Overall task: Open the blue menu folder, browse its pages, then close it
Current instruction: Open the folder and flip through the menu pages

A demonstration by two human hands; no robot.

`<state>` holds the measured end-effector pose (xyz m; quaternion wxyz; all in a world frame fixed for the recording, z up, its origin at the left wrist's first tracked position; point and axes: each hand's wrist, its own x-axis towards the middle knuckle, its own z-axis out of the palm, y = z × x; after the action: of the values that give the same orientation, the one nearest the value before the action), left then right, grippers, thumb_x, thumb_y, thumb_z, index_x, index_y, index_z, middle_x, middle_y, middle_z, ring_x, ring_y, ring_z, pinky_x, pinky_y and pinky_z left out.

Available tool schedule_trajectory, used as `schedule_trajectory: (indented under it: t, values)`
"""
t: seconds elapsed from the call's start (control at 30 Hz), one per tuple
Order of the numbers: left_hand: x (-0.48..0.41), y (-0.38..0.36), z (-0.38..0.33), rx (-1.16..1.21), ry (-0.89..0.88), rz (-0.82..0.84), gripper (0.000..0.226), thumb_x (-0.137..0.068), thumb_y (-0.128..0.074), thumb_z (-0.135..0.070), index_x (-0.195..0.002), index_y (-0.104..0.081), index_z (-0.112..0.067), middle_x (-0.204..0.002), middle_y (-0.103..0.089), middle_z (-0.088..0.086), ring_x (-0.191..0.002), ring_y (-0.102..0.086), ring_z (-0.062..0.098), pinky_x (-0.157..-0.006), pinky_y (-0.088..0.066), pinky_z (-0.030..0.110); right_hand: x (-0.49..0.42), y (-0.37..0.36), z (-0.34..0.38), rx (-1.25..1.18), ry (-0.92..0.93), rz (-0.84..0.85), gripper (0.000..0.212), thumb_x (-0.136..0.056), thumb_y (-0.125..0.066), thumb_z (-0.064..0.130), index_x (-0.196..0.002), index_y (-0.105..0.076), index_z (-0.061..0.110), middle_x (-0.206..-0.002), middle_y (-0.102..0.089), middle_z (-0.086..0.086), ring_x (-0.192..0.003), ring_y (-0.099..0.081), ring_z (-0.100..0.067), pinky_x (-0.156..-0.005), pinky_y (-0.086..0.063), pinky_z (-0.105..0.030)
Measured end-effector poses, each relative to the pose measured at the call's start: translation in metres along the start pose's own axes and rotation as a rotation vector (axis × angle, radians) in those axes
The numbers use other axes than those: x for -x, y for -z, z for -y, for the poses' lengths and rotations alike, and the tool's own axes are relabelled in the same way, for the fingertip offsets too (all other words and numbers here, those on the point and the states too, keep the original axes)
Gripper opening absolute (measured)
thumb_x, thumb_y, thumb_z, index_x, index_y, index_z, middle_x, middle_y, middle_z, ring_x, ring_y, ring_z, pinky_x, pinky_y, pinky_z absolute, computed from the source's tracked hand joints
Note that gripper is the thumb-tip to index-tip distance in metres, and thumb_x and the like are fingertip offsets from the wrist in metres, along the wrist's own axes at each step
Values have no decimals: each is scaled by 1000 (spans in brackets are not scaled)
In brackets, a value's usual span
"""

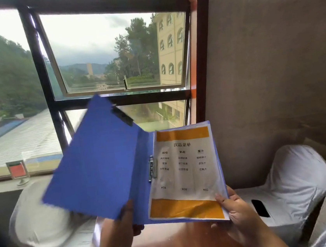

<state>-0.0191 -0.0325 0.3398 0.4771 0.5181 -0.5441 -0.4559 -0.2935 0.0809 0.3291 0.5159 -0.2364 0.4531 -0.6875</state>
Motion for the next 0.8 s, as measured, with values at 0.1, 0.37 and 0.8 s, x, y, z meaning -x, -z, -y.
schedule_trajectory:
  t: [0.1, 0.37, 0.8]
  values:
    - [0, -6, -3, 112, 103, -9, 13, -95, -72, -22, -89, -67, -13, -44, -65, 10, -43, -66, 32, -50, -63, 43, -9, 8, 7, -63, 37, 7, 44, -81, -66, 15, -125, -64, 15, -105, -77, -26, -57, -70, -40, -33, -56, -44]
    - [-32, -3, 18, 221, 182, -247, 40, -84, -84, -33, -95, -68, 2, -63, -64, 12, -34, -55, 15, -66, -57, 40, -19, 30, 23, -132, 71, -44, 23, -103, -49, 12, -120, -65, 11, -85, -81, -17, -60, -74, -37, -31, -56, -45]
    - [15, -101, -29, -892, -927, 23, 81, -76, -51, -87, -132, -68, -30, -149, -59, -3, -143, -50, 25, -118, -26, 52, -21, 2, 15, -253, 31, 25, 35, -99, -56, 18, -133, -64, 15, -128, -70, -29, -108, -69, -54, -92, -39, -86]
